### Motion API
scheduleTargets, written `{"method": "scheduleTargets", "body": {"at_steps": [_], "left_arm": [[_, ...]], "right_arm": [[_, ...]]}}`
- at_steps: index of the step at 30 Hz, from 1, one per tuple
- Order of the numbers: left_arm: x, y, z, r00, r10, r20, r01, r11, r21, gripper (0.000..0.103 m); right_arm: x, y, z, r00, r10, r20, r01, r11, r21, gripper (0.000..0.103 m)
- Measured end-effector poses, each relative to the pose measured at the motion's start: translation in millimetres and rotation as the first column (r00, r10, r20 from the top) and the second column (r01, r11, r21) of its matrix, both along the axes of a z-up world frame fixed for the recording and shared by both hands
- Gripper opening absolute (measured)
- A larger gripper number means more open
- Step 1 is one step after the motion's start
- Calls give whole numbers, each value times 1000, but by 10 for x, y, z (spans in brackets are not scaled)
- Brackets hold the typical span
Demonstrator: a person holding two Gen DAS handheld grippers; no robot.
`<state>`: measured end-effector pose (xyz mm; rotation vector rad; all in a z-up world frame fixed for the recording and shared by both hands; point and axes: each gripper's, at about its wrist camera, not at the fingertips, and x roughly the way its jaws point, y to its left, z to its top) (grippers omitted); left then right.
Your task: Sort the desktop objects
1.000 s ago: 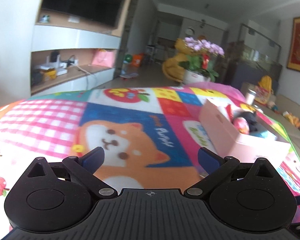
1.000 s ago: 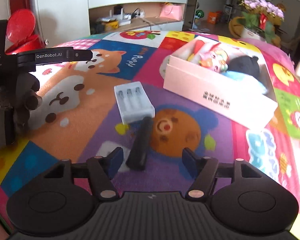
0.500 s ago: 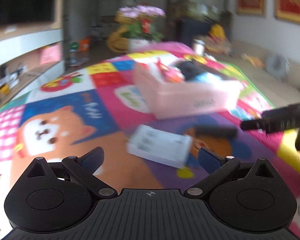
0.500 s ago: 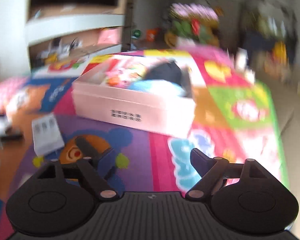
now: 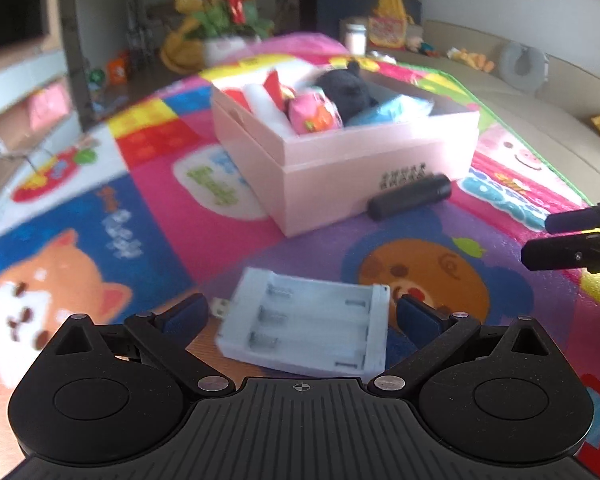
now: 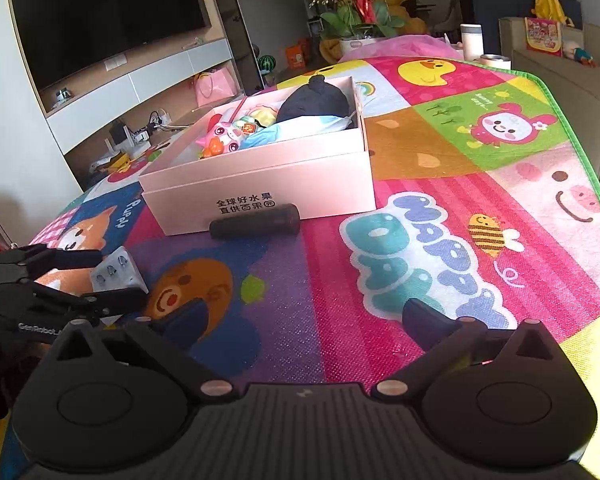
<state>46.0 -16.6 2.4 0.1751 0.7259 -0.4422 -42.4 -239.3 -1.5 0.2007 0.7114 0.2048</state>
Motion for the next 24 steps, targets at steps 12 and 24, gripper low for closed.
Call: {"method": "scheduleTargets", "body": {"at_steps": [12,24], "left_arm": [[-71,-88,13,1000,12,18,-12,1000,2,98],[-836,172,74,979,178,98,-181,983,29,99]], "right_arm": [[7,83,-4,1000,-1,-5,1,999,-50,103],[84,352,-12,998,44,-43,-52,976,-210,103]]}}
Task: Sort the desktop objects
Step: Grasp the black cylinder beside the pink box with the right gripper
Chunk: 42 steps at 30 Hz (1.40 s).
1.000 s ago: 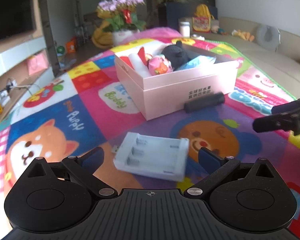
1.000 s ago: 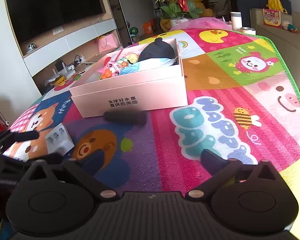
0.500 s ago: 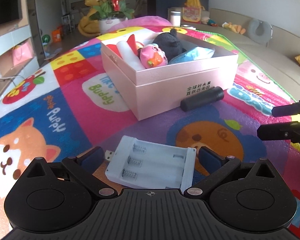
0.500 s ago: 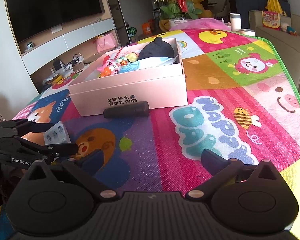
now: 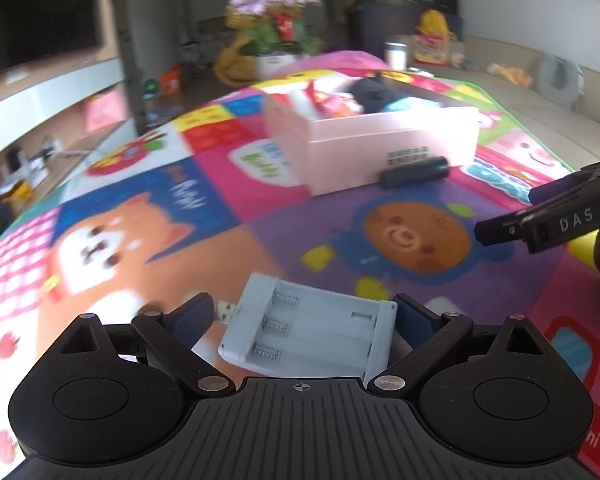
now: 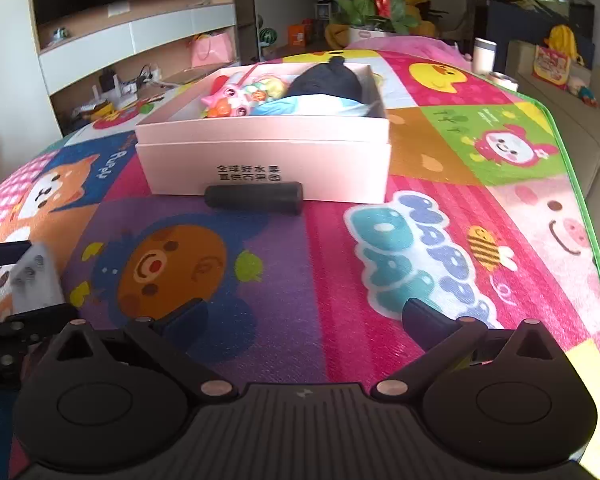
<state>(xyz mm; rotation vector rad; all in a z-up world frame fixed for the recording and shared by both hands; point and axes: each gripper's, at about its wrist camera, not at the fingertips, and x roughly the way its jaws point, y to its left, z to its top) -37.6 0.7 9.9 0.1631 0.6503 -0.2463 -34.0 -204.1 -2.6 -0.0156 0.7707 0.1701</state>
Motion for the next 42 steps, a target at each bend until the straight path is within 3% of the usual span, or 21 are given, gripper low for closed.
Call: {"method": "scheduleTargets", "body": {"at_steps": [7,13,18,19,23,29,36,42], "left_arm": [[-61,180,12,1000,26,-6,-27,996,-82,101],[-79,241,4,1000,21,5,-20,991,-133,102],[-88,248,2,1000,14,3,-13,990,-144,102],[-90,248,0,1000,14,2,-13,989,-144,102],[-62,231,-9,1000,12,-17,-14,991,-135,102],[40,201,-31,997,-6,-74,-3,993,-120,103],[69,56,-42,997,-44,-67,43,999,-17,103],[82,90,-29,995,-93,-41,95,995,41,103]], "right_arm": [[305,368,186,996,-1,90,6,999,-51,103],[716,594,101,996,-79,41,82,993,-87,102],[854,641,36,994,-104,-11,103,992,-73,79],[843,640,42,995,-104,-11,103,993,-64,74],[716,659,85,997,-74,-3,73,994,-86,74],[275,599,263,998,66,-1,-66,994,-84,74],[-135,403,532,989,129,67,-121,986,-113,74],[-273,311,505,987,133,93,-124,987,-101,74]]}}
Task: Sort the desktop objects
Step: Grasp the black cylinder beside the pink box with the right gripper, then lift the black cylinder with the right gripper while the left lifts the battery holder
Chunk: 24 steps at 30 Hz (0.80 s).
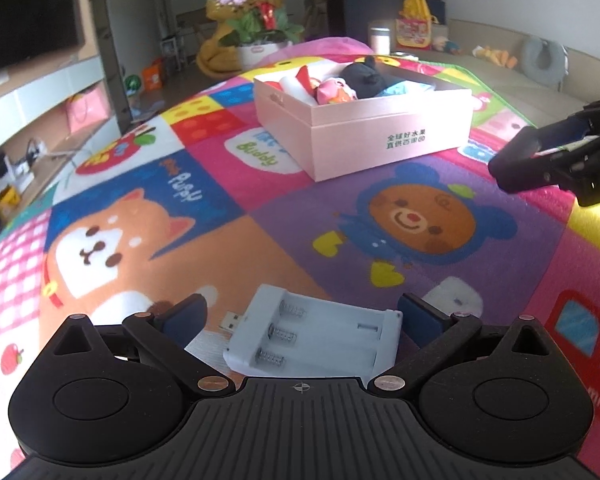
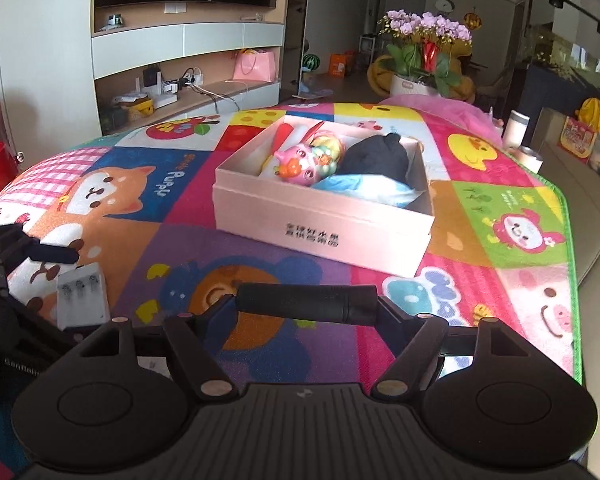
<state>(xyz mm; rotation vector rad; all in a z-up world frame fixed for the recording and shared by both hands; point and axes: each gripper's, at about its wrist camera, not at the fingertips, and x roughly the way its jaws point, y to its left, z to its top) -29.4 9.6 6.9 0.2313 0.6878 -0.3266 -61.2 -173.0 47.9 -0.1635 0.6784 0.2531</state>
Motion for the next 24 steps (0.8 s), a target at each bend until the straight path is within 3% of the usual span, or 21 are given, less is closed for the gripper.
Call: {"method": "scheduleTargets", "body": {"at_steps": [6,14,20,24], "left_arm": [[-14,26,-7,997,-43,-65,38,996,-76,103],[-183,-150,-23,987,-155,-52,151,986,-70,103],[-125,-206,-27,983,-179,-39,179,984,-21,103],[-64,-171,-53,982,-183,-56,179,982,-63,103]], "right_arm": [[-9,-15,-171,1000,8,-25,-7,1000,26,74],[-60,23,-340,997,46,-62,-45,999,22,75],[-102,-29,-309,998,30,-46,-29,999,32,88],[-148,-16,-313,998,49,-42,-49,999,9,95]]}}
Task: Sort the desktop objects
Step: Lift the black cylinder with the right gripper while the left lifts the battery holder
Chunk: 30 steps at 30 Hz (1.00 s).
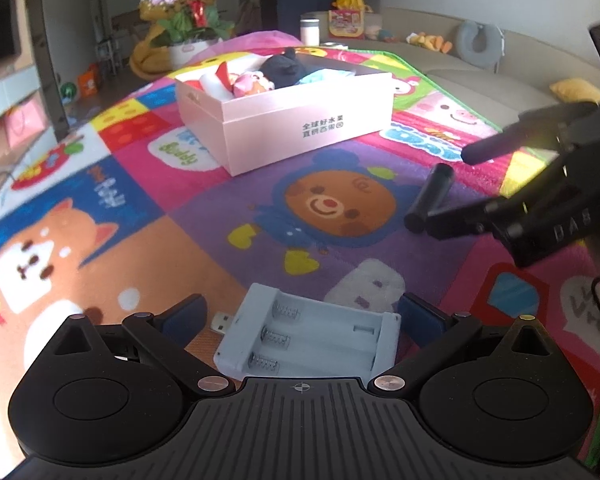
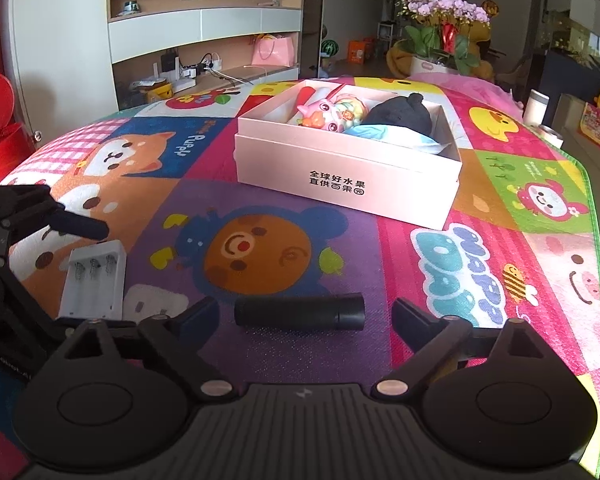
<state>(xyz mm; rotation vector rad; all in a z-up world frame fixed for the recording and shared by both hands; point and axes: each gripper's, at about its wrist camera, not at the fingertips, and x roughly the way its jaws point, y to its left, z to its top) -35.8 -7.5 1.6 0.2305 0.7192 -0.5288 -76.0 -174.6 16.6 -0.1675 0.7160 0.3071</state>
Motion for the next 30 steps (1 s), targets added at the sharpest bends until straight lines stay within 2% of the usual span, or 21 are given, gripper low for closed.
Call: {"method": "scheduleTargets", "body": {"at_steps": [7,10,13,15,16,17,21,23,24,25,26,28,30], "left_arm": [[-72,-32,11,999,-2,33,2,1000,13,103],[-73,-23,18,1000,-4,26,5,1000,-5,98],[-90,-35,20,1000,2,29,-2,1000,-1,97],[-103,-45,25,1000,14,28,-14,1000,1,97],[-113,-51,31,999,18,27,-18,1000,3,97],[-124,-58,39,999,21,27,-21,1000,5,97],[-200,-123,133,998,16,59,-18,999,33,97],[-229,-172,247,994,17,104,-22,998,50,96],[-232,-196,318,991,17,132,-25,998,55,65],[-210,-222,401,988,20,151,-30,998,59,47],[-172,-242,496,986,29,163,-38,998,48,40],[-74,-281,706,974,54,219,-59,998,16,41],[50,-352,883,961,69,269,-72,997,2,41]], "right_arm": [[8,89,-44,999,47,2,-47,998,-34,95],[79,113,-72,999,50,1,-50,998,-45,95],[197,82,-113,999,32,-39,-34,999,-29,95],[236,46,-115,998,30,-63,-30,1000,-5,89],[228,38,-104,997,36,-67,-36,999,1,80],[207,38,-89,997,44,-69,-44,999,1,75],[96,-18,15,994,85,-67,-84,996,12,75],[4,-65,141,994,103,-28,-103,995,-3,75],[-37,-100,225,994,107,-1,-107,994,-11,75],[-78,-145,320,994,103,32,-102,995,-17,75],[-110,-200,428,994,89,71,-88,996,-20,75],[-146,-320,662,986,41,160,-38,999,-21,75],[-154,-432,899,962,-27,272,36,999,-27,75]]}}
